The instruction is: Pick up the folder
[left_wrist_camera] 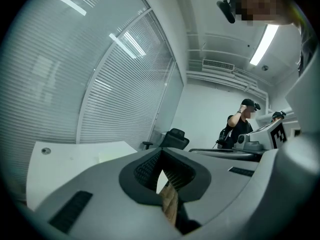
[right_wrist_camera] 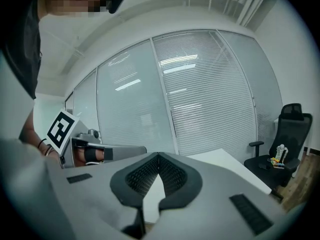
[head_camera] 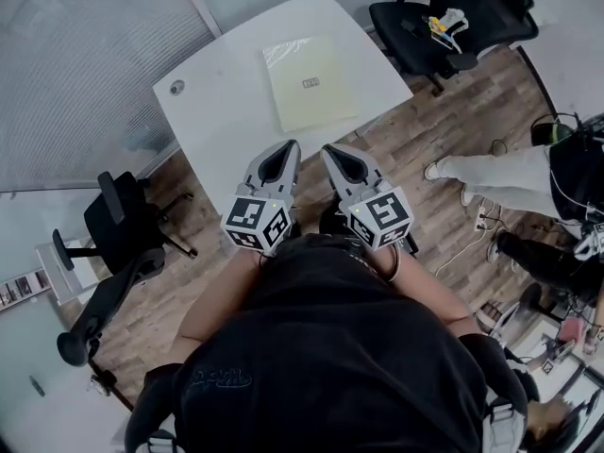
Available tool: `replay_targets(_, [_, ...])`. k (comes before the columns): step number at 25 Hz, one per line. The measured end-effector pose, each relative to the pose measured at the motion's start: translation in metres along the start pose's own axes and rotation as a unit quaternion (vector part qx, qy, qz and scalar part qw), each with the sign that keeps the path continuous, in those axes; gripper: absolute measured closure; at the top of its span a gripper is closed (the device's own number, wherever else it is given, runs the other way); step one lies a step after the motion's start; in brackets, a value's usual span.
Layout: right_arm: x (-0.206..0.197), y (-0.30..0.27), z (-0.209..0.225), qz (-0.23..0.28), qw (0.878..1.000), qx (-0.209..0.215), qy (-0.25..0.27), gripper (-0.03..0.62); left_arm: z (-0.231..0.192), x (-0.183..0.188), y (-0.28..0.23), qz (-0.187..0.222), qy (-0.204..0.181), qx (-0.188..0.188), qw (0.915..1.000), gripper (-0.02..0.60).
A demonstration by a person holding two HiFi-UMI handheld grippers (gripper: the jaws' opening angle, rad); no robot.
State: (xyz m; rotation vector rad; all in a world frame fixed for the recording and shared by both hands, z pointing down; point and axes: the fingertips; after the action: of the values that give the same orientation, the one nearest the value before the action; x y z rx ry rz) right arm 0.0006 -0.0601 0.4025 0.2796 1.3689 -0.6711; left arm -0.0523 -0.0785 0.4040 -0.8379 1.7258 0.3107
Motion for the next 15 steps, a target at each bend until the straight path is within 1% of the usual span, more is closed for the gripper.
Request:
replay_targets(10, [0.025,-0.009,0.093,0.0,0.999,0.043,0.006,0.573,0.008,0.014,-0.08,0.009,0.007,0.046,0.9989,0.569])
replay_targets(15, [0.028,-0.006,0.125,-0.004,0.998,0.058,0.007,0.574,0.007,0.009,-0.101,0.007,0.014,0.071,0.9974,0.569])
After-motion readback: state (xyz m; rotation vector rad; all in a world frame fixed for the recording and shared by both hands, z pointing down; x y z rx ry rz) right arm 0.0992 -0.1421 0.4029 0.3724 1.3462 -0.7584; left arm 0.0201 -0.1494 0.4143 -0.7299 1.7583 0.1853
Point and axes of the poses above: the fingertips, and each gripper's own axes: y backward along the fingers, z to its right, x out of its top, and after that the axes turned 1 degree about z, right-handed
